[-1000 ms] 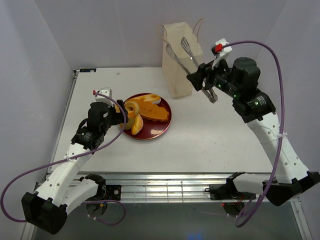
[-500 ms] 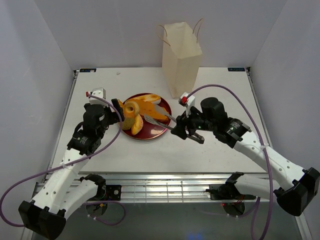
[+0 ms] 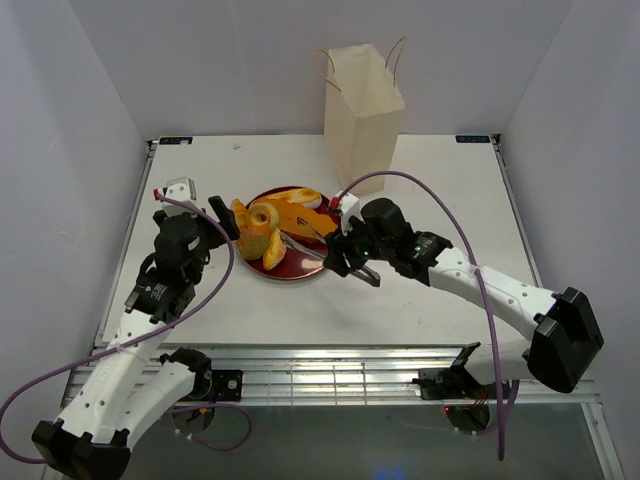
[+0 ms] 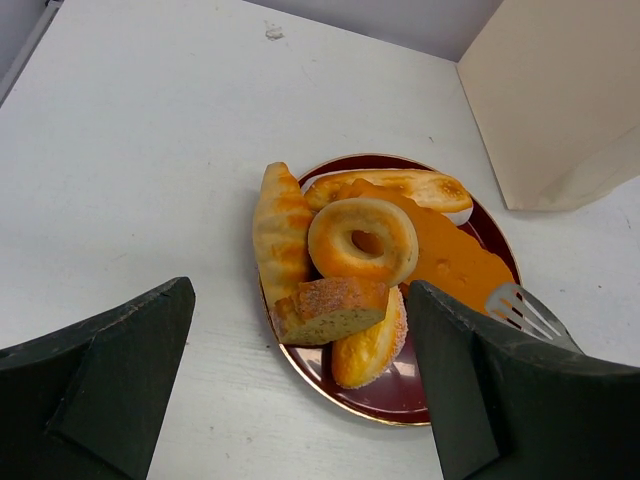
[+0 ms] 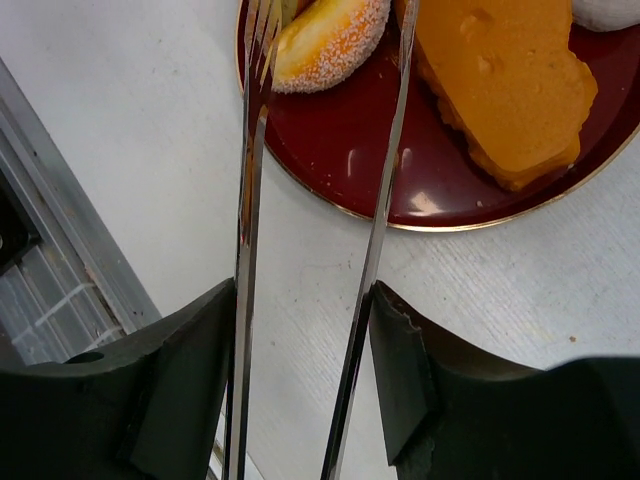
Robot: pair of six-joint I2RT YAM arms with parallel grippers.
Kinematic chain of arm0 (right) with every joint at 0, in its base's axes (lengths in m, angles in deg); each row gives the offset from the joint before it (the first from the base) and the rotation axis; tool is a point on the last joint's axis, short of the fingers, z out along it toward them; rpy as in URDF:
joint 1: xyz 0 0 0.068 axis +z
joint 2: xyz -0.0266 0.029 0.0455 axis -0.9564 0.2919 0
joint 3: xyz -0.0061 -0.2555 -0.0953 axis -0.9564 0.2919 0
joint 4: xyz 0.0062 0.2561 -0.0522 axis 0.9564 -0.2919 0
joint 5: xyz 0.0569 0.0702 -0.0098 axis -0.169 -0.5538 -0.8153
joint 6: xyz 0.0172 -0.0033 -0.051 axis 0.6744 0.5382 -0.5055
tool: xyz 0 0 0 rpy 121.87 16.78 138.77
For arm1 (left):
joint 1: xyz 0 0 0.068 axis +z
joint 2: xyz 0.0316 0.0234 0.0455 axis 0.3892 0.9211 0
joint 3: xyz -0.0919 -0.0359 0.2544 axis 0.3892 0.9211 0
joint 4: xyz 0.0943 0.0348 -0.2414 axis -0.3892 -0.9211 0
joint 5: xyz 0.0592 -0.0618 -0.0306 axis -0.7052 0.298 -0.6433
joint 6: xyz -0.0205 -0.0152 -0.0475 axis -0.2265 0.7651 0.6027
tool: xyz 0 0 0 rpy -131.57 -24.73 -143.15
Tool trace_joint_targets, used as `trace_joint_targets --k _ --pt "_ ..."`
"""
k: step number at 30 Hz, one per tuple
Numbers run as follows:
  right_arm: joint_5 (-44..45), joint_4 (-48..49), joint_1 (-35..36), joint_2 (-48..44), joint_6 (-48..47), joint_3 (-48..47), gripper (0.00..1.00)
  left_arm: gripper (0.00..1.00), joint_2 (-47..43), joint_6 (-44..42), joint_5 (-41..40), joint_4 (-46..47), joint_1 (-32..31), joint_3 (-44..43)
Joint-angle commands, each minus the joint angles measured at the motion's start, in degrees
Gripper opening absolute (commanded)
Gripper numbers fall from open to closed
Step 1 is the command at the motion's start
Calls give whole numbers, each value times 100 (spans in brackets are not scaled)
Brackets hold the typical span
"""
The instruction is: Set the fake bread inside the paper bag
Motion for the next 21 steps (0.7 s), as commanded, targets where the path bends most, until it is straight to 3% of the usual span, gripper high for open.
trace_joint_targets --k 1,21 --pt "102 752 35 292 352 -574 59 98 -134 79 -112 49 -2 53" --pt "303 1016 -9 2085 721 -1920 63 98 -90 106 134 85 -2 79"
